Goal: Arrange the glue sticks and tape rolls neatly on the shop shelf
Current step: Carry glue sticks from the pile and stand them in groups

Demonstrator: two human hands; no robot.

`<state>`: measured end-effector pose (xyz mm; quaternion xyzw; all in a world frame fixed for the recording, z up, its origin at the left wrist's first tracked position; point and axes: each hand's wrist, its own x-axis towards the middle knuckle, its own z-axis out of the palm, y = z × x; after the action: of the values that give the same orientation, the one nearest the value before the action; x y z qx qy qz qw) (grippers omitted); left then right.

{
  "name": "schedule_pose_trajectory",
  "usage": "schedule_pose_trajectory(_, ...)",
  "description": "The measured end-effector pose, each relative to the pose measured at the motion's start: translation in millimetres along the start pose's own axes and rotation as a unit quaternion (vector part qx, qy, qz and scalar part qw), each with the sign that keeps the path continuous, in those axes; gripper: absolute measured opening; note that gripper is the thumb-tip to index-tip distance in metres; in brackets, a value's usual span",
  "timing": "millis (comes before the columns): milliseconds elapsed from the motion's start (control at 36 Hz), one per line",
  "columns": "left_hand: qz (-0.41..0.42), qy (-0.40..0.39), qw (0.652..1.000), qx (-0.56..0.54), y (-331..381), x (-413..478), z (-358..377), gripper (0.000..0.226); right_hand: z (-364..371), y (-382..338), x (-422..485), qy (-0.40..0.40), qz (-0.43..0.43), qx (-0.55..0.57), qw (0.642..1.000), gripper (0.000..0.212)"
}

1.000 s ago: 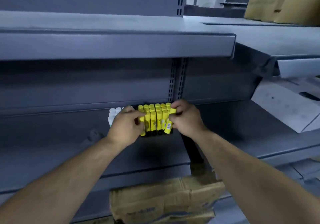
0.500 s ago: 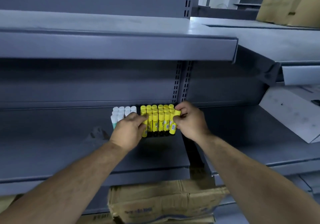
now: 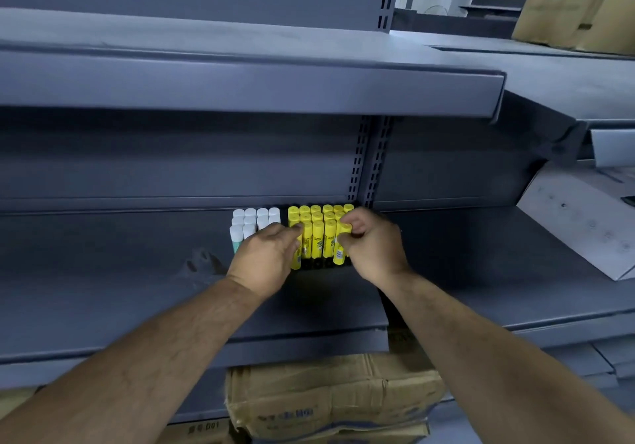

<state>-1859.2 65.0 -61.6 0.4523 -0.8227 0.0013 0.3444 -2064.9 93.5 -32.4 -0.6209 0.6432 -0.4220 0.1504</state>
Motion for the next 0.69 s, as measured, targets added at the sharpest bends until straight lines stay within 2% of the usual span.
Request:
schedule_pose_trajectory(139,-0.008,-0.019,1.000,0.000,0,2,-2,0.034,24,-17,-3,-0.024,-0.023,-0.005,0.999,0.019)
schedule_pose_trajectory(417,-0.015,-0.044,0.999,-0.005,-3,5,-2,0.023,44,-27,-1,-0.028,-0.116,-0.118,0.986,0.014)
schedule_pose_trajectory(500,-0.018,-0.088,0.996,-0.002,-2,11,-6,0.019,43,-27,-1,-0.025,-0.127,-0.126,0.984,0.012)
schedule_pose_trajectory(556,-0.023,-0.091,0.996,0.006,1,14,-12,0.033,43,-25,1,-0.027,-0.128,-0.117,0.985,0.013)
schedule_pose_trajectory(639,-0.024,-0.015,1.000,-0.002,8,18,-29,0.059,42,-24,4,-0.034,-0.112,-0.114,0.987,0.015)
schedule_pose_trajectory(694,-0.032,-0.011,0.999,0.000,12,26,-44,0.070,42,-23,5,-0.039,-0.112,-0.122,0.985,0.015)
